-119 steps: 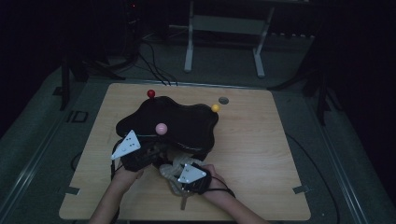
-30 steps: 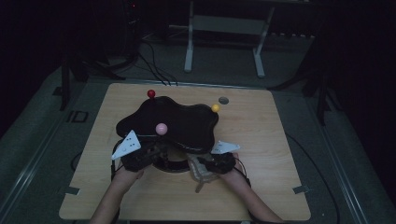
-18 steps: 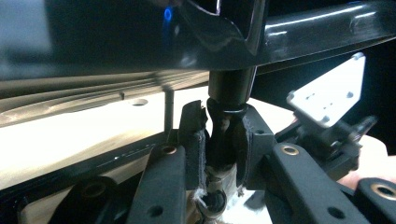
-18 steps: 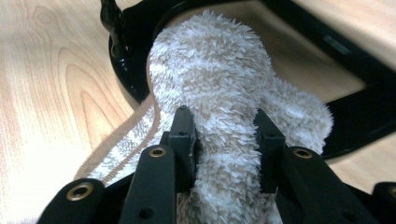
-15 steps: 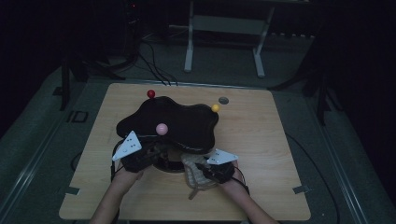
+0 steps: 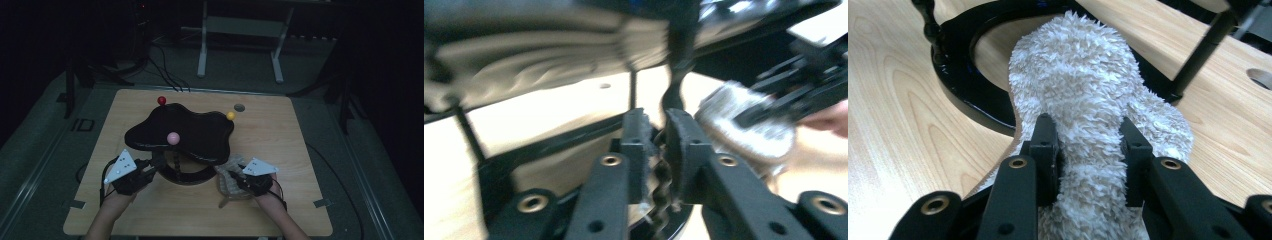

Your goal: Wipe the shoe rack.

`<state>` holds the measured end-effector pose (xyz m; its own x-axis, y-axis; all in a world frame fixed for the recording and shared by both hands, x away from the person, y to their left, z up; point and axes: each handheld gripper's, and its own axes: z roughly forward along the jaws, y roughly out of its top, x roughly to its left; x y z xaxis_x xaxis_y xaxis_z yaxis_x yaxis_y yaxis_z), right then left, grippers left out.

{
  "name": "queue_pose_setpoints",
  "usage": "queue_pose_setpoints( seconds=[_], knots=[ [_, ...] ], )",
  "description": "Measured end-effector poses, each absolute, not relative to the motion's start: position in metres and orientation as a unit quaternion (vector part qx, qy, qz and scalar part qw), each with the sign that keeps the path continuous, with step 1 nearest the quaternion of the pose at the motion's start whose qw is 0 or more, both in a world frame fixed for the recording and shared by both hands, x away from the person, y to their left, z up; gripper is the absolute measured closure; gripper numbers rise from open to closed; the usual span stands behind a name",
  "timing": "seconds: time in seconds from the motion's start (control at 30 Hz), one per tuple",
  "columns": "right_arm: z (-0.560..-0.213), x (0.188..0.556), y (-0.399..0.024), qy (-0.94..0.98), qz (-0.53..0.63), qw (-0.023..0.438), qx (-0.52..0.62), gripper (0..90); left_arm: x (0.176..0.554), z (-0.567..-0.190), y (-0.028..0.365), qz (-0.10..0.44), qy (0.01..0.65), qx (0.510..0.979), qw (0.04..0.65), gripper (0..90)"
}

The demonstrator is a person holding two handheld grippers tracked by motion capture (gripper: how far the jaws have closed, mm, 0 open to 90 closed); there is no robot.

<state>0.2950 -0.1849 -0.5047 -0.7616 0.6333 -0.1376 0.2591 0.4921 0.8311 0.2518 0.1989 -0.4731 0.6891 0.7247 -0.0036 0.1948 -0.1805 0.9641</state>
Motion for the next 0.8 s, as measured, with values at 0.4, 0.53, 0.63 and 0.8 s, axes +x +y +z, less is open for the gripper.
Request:
queue_pose_setpoints(
  seconds=[0.4,0.53,0.63,0.8],
  knots=[
    [-0.506,0.297,-0.198,0.821,0.429,0.219,0.307,68.3,0.269,-0.523,0.186,0.279,0.378,0.726,0.502,87.8],
    [-0.507,0.297,-0.202,0.820,0.430,0.215,0.310,68.1,0.274,-0.529,0.182,0.267,0.383,0.723,0.509,87.9],
    [-0.507,0.297,-0.205,0.818,0.431,0.217,0.315,68.0,0.277,-0.533,0.175,0.272,0.372,0.732,0.502,88.0],
    [-0.506,0.297,-0.211,0.815,0.434,0.215,0.320,68.1,0.279,-0.535,0.164,0.258,0.367,0.734,0.511,87.8]
  ],
)
